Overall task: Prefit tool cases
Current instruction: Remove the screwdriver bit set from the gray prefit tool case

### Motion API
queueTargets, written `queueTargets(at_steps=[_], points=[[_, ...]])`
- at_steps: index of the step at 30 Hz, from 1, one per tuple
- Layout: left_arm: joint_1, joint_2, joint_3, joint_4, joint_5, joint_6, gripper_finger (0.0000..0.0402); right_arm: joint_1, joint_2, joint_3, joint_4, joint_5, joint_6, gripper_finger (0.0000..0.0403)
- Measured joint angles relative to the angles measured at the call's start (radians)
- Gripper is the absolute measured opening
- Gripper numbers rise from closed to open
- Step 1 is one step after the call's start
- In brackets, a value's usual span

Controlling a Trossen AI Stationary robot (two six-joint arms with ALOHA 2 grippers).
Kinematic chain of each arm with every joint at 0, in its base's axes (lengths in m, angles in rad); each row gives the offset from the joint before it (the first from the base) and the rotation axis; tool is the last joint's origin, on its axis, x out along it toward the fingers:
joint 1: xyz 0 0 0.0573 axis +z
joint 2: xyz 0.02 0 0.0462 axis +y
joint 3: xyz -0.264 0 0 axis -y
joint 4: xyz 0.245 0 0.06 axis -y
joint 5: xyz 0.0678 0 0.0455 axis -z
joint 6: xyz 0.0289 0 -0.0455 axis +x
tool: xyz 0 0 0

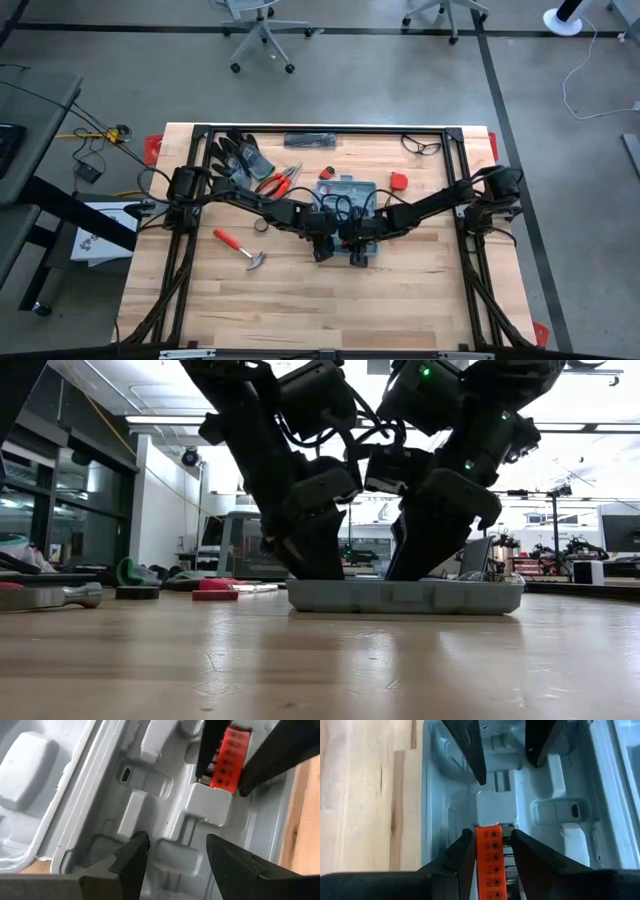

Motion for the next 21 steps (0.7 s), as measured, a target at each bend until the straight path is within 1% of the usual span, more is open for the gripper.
queueTargets(at_steps=[5, 17, 21], points=[[0.001, 0.002, 0.000, 0.008, -0.001, 0.012, 0.0194, 0.001, -0.004, 0.001, -0.046, 0.015, 0.013, 0.0126], [0.001, 0.002, -0.002, 0.016, -0.008, 0.009, 0.0194, 0.001, -0.003, -0.003, -0.032, 0.009, 0.000, 0.0126], [0.001, 0.002, -0.002, 0.015, -0.012, 0.008, 0.0194, -0.014, -0.004, -0.003, -0.027, -0.008, 0.058, 0.0126]])
